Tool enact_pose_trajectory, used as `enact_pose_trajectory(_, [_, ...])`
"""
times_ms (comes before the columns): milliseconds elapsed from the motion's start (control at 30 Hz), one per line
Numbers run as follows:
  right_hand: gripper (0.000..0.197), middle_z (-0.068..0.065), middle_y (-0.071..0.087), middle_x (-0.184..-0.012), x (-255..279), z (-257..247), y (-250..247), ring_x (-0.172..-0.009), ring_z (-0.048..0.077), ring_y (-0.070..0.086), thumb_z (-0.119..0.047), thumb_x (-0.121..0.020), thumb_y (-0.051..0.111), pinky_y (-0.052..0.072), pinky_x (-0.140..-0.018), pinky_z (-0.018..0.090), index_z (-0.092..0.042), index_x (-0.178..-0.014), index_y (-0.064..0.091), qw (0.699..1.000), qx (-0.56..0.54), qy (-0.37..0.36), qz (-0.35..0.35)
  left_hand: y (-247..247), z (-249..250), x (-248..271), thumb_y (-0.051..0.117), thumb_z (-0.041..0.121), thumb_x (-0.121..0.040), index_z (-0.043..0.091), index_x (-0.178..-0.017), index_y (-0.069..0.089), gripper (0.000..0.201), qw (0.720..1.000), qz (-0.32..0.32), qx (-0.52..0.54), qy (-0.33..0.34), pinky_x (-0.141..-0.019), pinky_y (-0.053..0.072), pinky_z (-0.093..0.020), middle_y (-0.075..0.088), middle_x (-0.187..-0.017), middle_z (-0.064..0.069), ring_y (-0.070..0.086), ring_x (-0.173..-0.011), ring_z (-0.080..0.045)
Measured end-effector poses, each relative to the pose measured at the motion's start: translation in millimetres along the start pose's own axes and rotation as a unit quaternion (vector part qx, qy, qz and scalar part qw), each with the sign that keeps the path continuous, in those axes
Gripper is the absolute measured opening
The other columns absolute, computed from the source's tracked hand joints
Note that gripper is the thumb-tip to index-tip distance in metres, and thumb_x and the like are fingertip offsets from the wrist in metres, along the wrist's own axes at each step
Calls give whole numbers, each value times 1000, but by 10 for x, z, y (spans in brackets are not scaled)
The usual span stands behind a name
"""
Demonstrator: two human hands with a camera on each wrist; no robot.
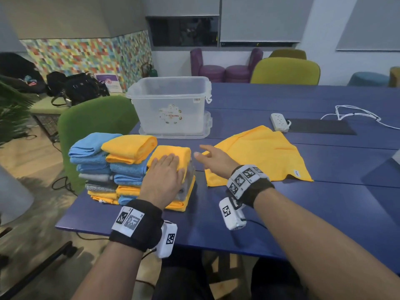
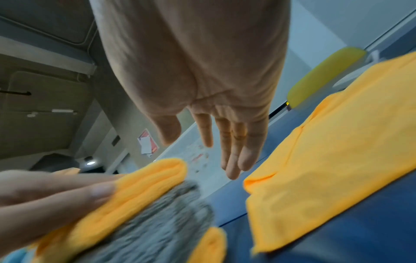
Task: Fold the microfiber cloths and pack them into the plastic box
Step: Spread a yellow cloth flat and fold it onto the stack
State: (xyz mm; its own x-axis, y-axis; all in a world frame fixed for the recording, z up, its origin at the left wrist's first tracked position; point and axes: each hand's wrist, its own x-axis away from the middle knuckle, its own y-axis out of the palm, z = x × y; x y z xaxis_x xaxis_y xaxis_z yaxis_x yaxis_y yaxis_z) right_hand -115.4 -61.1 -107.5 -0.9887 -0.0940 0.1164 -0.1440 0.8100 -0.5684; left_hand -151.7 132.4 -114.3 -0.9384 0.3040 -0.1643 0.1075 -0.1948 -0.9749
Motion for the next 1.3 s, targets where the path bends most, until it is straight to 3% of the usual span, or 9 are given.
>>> enact_pose_trajectory(100, [41,4,62,-133,87,327,-440,-116,25,61,-33,-98,60,49,-96,36,-19,-137,59,989,128,53,50,-105,58,-22,41,36,-109,5,-149,44,51,1000,19,13,-7,-122,19,-47,46,-155,-13,36,-146,-29])
enact_pose_trajectory(200, [44,7,59,-132,162,717,-861,-113,28,60,-11,-93,55,54,-87,39,-21,-136,58,951,272,125,79,-159,114,-41,47,47,-104,7,-144,50,57,999,44,13,-10,-119,29,-51,55,-146,-12,45,-138,-30])
enact_pose_trajectory(400, [56,10,37,-143,326,1333,-1314,-132,35,39,-15,-97,52,43,-104,47,-34,-148,39,851,468,227,74,-293,408,-107,51,58,-98,9,-141,54,65,993,108,23,28,-117,33,-53,53,-146,-12,45,-138,-30])
enact_pose_trajectory(533, [50,8,44,-135,350,1537,-1416,-125,33,48,-15,-98,49,48,-101,44,-33,-145,47,860,460,215,48,-339,820,-210,60,51,-96,9,-140,54,61,987,120,42,94,-118,32,-45,52,-146,-12,43,-138,-30])
enact_pose_trajectory(667, [32,6,51,-111,376,1549,-1422,-101,30,55,-14,-97,45,51,-85,39,-21,-116,70,867,455,172,103,-261,1328,-349,59,44,-98,10,-144,50,58,988,41,61,136,-115,33,-41,50,-148,-10,43,-137,-29])
enact_pose_trajectory(900, [20,12,66,-105,572,1177,-1426,-95,36,60,-28,-101,45,50,-76,41,-23,-109,62,919,374,47,114,249,1840,-753,73,38,-90,11,-151,40,74,979,-120,123,112,-105,46,-47,52,-148,-12,51,-133,-34])
enact_pose_trajectory(967, [19,12,63,-94,671,1040,-1413,-93,39,60,-30,-101,46,43,-70,39,-25,-111,61,924,365,27,108,372,1906,-826,72,37,-89,13,-144,47,65,980,-116,116,112,-96,50,-46,59,-139,-13,57,-125,-36])
enact_pose_trajectory(1067, [18,16,61,-92,822,875,-1433,-93,41,59,-26,-98,48,37,-67,37,-25,-112,60,923,362,3,133,447,1943,-876,57,24,-96,15,-116,62,21,990,-73,81,91,-76,46,-39,67,-115,-14,64,-108,-39])
enact_pose_trajectory(1300, [38,12,64,-116,1076,781,-1761,-106,40,59,0,-86,47,48,-83,44,-17,-115,65,900,330,61,278,351,1643,-945,48,7,-95,11,-111,63,22,998,-42,17,46,-78,49,-41,66,-114,-15,65,-105,-39])
